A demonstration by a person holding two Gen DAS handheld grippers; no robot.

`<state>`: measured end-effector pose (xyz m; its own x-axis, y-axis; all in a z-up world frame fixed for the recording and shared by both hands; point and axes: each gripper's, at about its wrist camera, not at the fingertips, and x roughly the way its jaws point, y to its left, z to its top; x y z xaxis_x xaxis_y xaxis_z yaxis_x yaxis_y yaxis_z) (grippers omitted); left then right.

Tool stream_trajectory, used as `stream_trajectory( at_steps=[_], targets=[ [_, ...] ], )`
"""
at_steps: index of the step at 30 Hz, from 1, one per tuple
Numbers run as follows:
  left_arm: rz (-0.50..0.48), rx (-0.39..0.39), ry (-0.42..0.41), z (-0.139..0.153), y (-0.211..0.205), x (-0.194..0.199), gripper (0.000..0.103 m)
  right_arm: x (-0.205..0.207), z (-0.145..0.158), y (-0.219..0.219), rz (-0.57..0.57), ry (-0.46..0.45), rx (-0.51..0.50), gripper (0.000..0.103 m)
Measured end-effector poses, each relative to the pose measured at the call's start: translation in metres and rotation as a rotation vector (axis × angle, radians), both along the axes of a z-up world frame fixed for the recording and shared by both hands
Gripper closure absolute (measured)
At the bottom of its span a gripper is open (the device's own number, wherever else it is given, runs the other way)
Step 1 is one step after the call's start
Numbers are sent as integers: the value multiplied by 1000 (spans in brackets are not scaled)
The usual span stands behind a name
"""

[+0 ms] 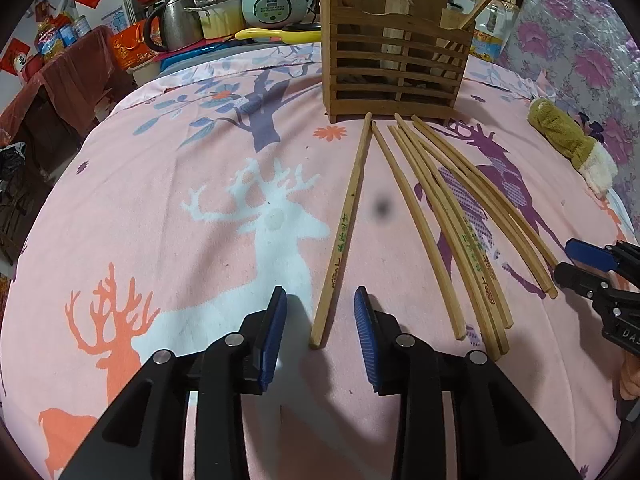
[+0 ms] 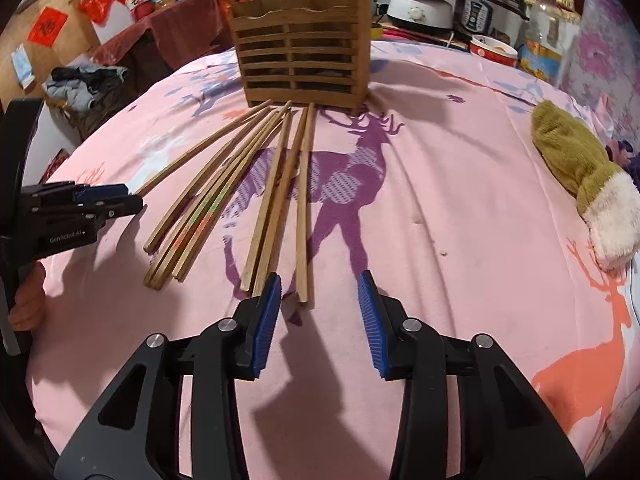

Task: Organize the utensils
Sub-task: 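Lower both open tools around one separated chopstick each, then close both tools on one chopstick each, then lift both chopsticks and lower them into the wooden holder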

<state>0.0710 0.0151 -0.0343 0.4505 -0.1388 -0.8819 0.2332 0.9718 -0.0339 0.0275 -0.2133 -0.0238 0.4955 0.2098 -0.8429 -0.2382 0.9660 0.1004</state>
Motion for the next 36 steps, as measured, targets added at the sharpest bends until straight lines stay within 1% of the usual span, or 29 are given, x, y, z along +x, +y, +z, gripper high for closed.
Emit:
stream_trajectory(
  at_steps=[2, 4, 5, 6, 7, 11, 15, 18, 20, 21, 23, 25, 29, 33, 36],
  targets=[
    [-7, -8, 3, 0, 0, -1, 70, 2, -4, 0, -8, 14, -7, 77],
    [-21, -17, 4, 1, -1, -3, 71, 3, -5, -2, -21, 17, -2, 83],
    [-27, -16, 3, 1, -2, -4, 75, 2, -5, -3, -24, 19, 4, 89],
    [-34, -13, 1, 1, -3, -6, 76, 3, -5, -4, -29, 22, 11, 92],
    [-44, -11, -1, 1, -5, -9, 78, 3, -5, -5, -32, 24, 16, 92],
    [-63, -12, -9, 2, -4, -21, 79, 3, -5, -5, -32, 25, 13, 92],
    [-59, -37, -2, 3, 1, -22, 77, 3, -6, -5, -33, 27, 15, 92],
    [-60, -28, -6, 3, 0, -22, 78, 3, -6, -4, -33, 24, 12, 92],
    [-57, -23, -15, 4, -1, -22, 97, 3, -5, -5, -36, 18, 10, 94],
    [-55, -35, -19, 5, 0, -22, 97, 3, -4, -5, -40, 9, 7, 95],
    [-45, -44, -59, 13, 3, -25, 97, 0, 3, -6, -52, -37, 4, 95],
    [-44, -68, -119, 25, 5, -31, 97, -3, 13, -9, -63, -81, 30, 95],
    [-40, -102, -188, 41, 10, -40, 97, -9, 29, -18, -91, -154, 79, 95],
    [-16, -140, -221, 56, 15, -42, 97, -12, 43, -25, -112, -205, 126, 95],
    [-31, -138, -226, 71, 10, -41, 97, -16, 58, -26, -123, -247, 154, 96]
  ],
)
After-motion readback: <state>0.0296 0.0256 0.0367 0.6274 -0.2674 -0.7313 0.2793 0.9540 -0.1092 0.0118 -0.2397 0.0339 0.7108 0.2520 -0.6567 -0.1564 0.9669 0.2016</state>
